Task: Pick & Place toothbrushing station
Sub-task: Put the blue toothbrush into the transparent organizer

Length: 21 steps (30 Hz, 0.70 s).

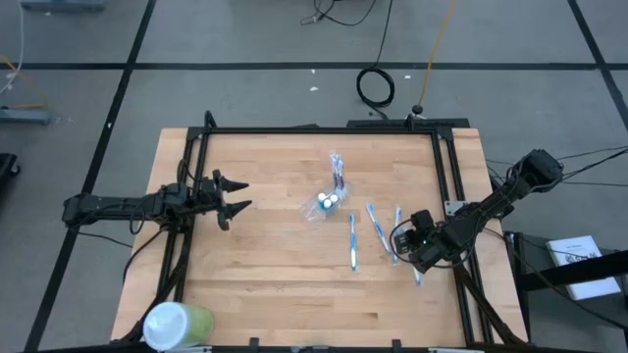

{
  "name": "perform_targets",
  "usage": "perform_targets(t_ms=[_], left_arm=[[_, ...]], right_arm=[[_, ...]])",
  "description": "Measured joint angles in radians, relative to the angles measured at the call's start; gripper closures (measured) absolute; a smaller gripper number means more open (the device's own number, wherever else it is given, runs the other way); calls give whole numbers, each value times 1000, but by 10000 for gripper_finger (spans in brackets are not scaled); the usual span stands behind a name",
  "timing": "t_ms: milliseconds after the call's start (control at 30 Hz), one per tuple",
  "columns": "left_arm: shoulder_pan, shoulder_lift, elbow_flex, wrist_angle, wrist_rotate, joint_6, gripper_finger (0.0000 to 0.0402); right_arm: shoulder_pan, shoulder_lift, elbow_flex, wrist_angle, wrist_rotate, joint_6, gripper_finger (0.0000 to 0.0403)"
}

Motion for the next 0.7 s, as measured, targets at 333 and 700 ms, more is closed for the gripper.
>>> perform_targets(t_ms=[333, 700], left_arm=[[0, 0, 0, 0, 0, 0, 119], [0, 0, 0, 0, 0, 0, 119]], right_arm=[[0, -11, -2, 67, 26, -50, 354], [0, -70, -1, 243, 182, -222, 354]])
